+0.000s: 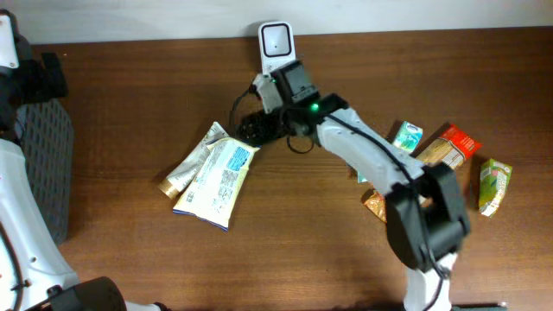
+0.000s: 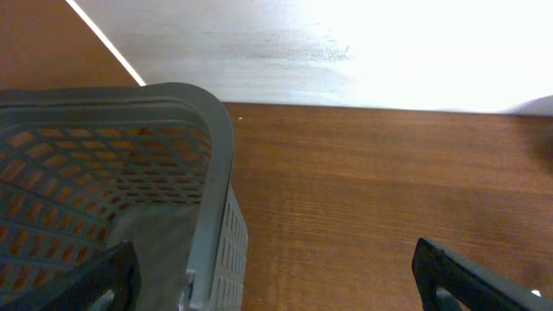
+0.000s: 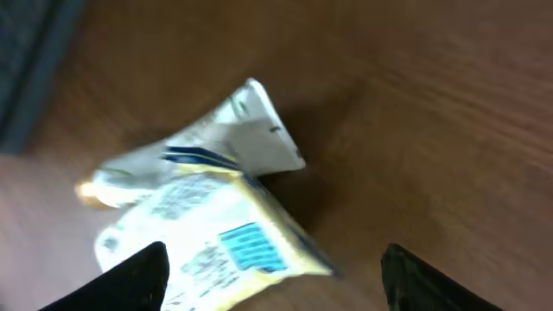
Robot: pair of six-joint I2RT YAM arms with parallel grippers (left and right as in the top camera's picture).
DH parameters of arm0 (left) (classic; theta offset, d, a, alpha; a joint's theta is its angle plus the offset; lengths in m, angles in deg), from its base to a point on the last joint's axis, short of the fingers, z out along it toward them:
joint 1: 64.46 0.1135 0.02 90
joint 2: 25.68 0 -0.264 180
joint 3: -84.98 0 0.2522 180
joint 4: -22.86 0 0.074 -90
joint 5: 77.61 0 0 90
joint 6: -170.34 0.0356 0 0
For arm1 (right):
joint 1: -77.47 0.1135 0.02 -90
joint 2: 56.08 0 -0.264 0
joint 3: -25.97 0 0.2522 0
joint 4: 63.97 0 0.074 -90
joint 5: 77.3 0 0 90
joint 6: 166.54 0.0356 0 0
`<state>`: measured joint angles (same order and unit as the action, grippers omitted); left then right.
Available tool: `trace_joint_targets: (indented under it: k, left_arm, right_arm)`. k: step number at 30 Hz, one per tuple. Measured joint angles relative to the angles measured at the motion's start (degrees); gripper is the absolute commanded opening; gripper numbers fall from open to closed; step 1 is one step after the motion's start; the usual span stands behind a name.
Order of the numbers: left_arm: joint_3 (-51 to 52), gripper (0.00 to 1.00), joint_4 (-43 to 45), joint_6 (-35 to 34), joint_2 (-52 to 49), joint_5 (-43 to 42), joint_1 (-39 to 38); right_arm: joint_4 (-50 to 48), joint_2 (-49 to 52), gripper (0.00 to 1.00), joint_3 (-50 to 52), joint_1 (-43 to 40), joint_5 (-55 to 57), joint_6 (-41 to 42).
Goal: Scan the item barcode
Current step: 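Reach right gripper to the white-yellow snack bag in the pile, then grasp snack bag with right gripper and drag it rightward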
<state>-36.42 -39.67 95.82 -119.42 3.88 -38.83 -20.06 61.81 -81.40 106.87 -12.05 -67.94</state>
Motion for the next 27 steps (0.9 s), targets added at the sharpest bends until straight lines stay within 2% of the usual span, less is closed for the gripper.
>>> trace_joint_targets:
  k: [1,2,5,9,12,14,15,16,21,27]
  left_arm:
    - [0.0,0.99,0.0,0.0,0.0,0.0,0.0]
    - [0.0,0.99,-0.1,0.0,0.0,0.0,0.0]
    - [0.0,0.99,0.0,0.0,0.0,0.0,0.0]
    - [0.0,0.99,0.0,0.0,0.0,0.0,0.0]
    - [0.0,0.99,0.0,0.0,0.0,0.0,0.0]
    - [0.0,0.99,0.0,0.0,0.0,0.0,0.0]
    - [0.0,0.99,0.0,0.0,0.0,0.0,0.0]
    - [0.0,0.99,0.0,0.0,0.0,0.0,0.0]
    - [0.0,0.99,0.0,0.0,0.0,0.0,0.0]
    - [0.0,0.99,0.0,0.0,0.0,0.0,0.0]
  right_arm:
    - [0.8,2.8,0.75,-2.3,0.0,-0.4,-1.1]
    - [6.1,6.6,0.76,-8.3,0.2,-0.4,-4.8]
    - [8.6,12.7,0.78,-18.1,1.2,-0.2,-11.2]
    - [14.6,16.8,0.77,-18.7,3.1,-4.9,-19.6]
    - [17.5,18.9,0.66,-18.9,5.8,-6.4,-23.4]
    - [20.1,20.9,0.43,-18.8,6.7,-8.2,-24.0]
    - [20.0,21.0,0.15,-18.7,7.1,-8.4,-24.3]
    - [20.1,21.0,0.04,-18.1,7.8,-8.9,-23.9]
    - [23.7,21.3,0.04,-17.8,8.2,-13.9,-22.3]
    - [37.6,19.3,0.04,-18.9,3.5,-15.6,-22.1]
